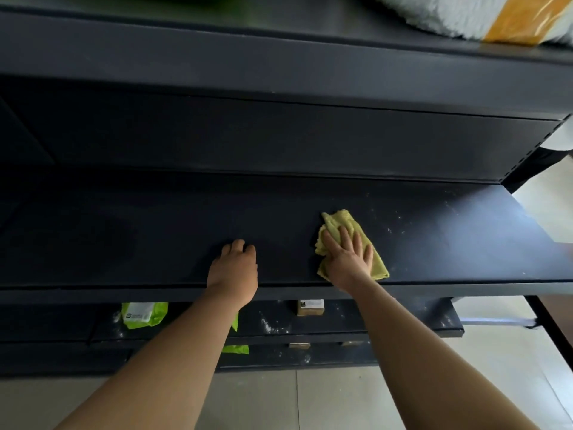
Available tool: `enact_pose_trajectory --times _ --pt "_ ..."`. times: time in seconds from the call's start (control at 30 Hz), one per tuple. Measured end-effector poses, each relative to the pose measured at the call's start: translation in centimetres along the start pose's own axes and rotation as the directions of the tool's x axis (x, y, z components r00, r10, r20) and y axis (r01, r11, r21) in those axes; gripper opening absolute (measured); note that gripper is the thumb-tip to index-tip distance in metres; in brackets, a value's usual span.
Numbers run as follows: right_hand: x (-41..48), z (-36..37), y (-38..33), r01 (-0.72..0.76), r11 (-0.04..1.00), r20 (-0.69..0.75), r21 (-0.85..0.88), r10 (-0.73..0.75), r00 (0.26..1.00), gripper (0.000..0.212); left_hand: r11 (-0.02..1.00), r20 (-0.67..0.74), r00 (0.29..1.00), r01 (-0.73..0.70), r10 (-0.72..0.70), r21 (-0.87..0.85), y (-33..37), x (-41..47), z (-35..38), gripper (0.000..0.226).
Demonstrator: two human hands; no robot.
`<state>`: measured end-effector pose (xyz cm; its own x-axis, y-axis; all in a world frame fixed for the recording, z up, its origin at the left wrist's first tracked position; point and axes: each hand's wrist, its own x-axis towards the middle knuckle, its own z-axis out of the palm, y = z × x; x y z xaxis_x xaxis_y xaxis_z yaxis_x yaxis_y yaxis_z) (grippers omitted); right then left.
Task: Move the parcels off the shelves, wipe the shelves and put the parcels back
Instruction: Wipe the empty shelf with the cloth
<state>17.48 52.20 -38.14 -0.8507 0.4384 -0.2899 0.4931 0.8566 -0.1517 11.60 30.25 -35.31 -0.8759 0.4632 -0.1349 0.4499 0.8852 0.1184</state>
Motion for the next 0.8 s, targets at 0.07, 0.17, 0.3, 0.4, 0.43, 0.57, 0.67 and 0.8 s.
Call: enact_pose_trajectory --times 0.07,0.17,0.3,0.4,0.43,0.57,0.67,0.8 --pt "-0.7 0.5 -2.0 0.071 0.997 0.012 -0.017 -0.071 0.997 0.066 1.000 0.008 1.000 -0.004 0.004 -0.003 -0.2 -0.5 -0.1 0.039" --pt "-1.6 1.3 -4.1 0.178 0.984 0.002 -0.023 -0.178 0.984 0.062 1.000 0.013 1.000 -0.006 0.006 -0.005 0.0 -1.1 -0.2 0.037" --pt "-2.6 1.8 -3.6 0.273 0.962 -0.042 -0.004 -0.272 0.961 0.053 1.000 0.023 1.000 -0.007 0.007 -0.001 0.6 -1.5 0.0 0.040" --pt "-2.9 1.9 -1.9 0.293 0.956 -0.061 0.016 -0.292 0.955 0.050 1.000 0.023 1.000 -0.004 0.004 0.016 1.5 -1.5 0.0 0.039" --pt "-3.0 1.9 -1.0 0.286 0.958 -0.069 0.021 -0.284 0.956 0.050 1.000 0.026 1.000 -0.001 0.000 0.020 1.9 -1.4 0.1 0.038" --pt "-2.8 1.4 3.1 0.219 0.975 -0.096 0.047 -0.214 0.972 0.050 0.999 0.034 0.999 0.005 -0.006 0.032 3.9 -0.7 0.2 0.040" --pt "-2.4 0.5 6.7 0.145 0.988 -0.103 0.050 -0.139 0.985 0.050 0.999 0.032 0.999 0.008 -0.009 0.040 5.9 0.0 0.5 0.041" --pt "-1.7 -0.7 11.5 0.077 0.996 -0.085 0.050 -0.073 0.994 0.049 0.999 0.033 0.999 0.005 -0.006 0.040 8.9 0.9 1.1 0.047"
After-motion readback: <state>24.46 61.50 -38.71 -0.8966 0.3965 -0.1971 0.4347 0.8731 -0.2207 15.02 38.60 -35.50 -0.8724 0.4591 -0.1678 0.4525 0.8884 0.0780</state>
